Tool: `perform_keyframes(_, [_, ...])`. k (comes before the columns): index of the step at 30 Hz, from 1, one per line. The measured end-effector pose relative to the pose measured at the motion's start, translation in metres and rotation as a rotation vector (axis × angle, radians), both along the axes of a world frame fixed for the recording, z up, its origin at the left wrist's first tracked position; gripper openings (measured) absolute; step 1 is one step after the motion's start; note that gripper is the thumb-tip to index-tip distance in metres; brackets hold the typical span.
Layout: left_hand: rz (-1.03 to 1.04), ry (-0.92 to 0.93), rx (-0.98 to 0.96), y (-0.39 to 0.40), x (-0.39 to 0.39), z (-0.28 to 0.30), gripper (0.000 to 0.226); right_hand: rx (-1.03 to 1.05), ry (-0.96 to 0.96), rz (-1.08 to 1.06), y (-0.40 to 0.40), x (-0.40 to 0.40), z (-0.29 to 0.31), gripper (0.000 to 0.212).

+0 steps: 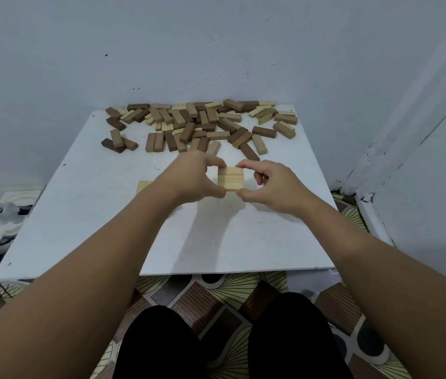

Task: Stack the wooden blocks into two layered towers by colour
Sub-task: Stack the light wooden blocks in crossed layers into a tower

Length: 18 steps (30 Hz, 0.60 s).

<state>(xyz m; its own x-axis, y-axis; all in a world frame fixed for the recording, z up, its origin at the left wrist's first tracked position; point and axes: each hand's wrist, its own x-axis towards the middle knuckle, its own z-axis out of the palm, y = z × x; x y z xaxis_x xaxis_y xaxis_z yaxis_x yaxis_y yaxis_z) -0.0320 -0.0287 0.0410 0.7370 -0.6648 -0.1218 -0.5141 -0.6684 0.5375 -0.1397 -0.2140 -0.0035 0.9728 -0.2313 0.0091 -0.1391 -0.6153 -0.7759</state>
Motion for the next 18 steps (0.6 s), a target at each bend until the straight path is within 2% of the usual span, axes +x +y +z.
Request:
perform_keyframes(6, [0.048, -0.063, 0.024, 0.062, 0.015, 0.029, 0.062, 0.003, -0.089, 0.073, 0.049, 0.026, 0.017, 0.053])
perform_keyframes(11, [0.104, -0.053, 0.047, 0.110, 0.028, 0.041, 0.057, 0.000, -0.113, 0.145, 0.093, 0.048, 0.024, 0.046])
perform_keyframes(18, [0.095, 0.010, 0.057, 0.135, 0.044, 0.034, 0.061, 0.004, -0.070, 0.170, 0.117, 0.065, 0.020, 0.035])
